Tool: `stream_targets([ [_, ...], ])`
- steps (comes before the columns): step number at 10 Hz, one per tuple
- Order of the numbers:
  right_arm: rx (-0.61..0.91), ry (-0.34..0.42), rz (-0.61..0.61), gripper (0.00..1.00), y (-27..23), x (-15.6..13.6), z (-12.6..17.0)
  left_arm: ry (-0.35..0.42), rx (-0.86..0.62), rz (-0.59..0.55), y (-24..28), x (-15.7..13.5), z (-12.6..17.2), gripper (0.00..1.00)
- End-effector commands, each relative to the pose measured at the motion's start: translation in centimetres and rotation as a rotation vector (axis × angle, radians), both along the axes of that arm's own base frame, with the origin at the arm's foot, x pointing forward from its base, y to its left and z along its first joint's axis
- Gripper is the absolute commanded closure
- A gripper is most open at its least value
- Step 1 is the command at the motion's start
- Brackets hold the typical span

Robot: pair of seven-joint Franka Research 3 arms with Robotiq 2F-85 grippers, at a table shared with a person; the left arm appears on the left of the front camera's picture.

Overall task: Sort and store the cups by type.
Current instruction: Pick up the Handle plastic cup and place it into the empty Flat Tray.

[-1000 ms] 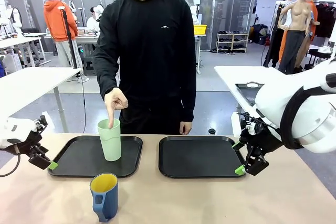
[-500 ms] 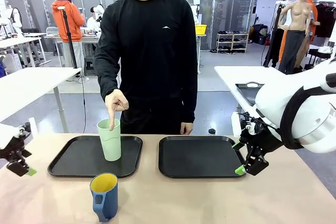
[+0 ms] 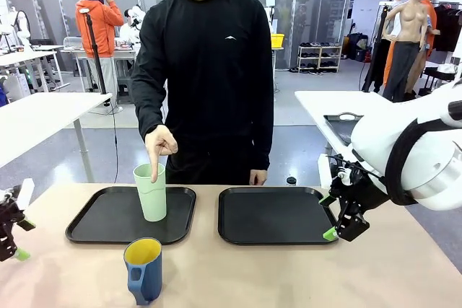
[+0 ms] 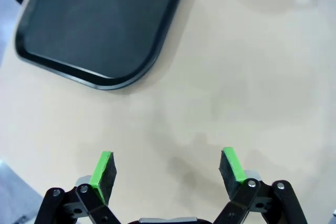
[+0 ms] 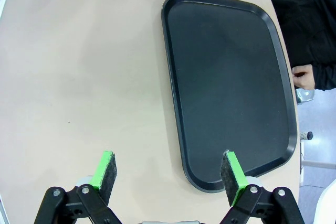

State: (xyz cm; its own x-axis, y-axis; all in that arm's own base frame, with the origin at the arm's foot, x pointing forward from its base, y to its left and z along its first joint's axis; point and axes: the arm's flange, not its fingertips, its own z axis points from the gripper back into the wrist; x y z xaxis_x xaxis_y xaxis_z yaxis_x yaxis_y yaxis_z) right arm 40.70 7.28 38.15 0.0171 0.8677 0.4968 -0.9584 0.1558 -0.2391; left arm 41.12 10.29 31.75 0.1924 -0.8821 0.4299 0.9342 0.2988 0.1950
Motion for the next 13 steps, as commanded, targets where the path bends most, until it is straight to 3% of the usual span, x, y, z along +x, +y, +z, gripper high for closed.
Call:
stream_targets([
  [1,-0.013,0.005,-0.021,0.0,0.2,-0.1,-0.1,-0.023,-0.098,-0.06,1.0,-0.6,-2.3,0.0],
  [4,-0.013,0.005,-0.021,0.0,0.2,-0.1,-0.1,-0.028,-0.298,-0.087,0.8,0.0,-3.9,0.0],
  [5,-0.013,0.005,-0.021,0.0,0.2,-0.1,-0.1,0.011,-0.219,-0.016,0.4,0.1,-3.7,0.0],
  [6,-0.013,0.005,-0.021,0.0,0.2,-0.1,-0.1,-0.025,-0.207,-0.064,0.8,-1.7,-2.1,0.0],
  [8,-0.013,0.005,-0.021,0.0,0.2,-0.1,-0.1,-0.025,-0.207,-0.064,0.8,-1.7,-2.1,0.0],
  [9,-0.013,0.005,-0.021,0.0,0.2,-0.1,-0.1,-0.014,-0.226,-0.055,0.4,-1.7,-2.6,0.0],
  [10,-0.013,0.005,-0.021,0.0,0.2,-0.1,-0.1,-0.034,-0.178,-0.034,1.3,-0.8,-5.0,0.0],
  [11,-0.013,0.005,-0.021,0.0,0.2,-0.1,-0.1,-0.002,-0.234,-0.112,2.4,-2.1,-5.4,0.0],
  [13,-0.013,0.005,-0.021,0.0,0.2,-0.1,-0.1,-0.02,-0.326,-0.206,4.4,-3.5,-5.6,0.0],
])
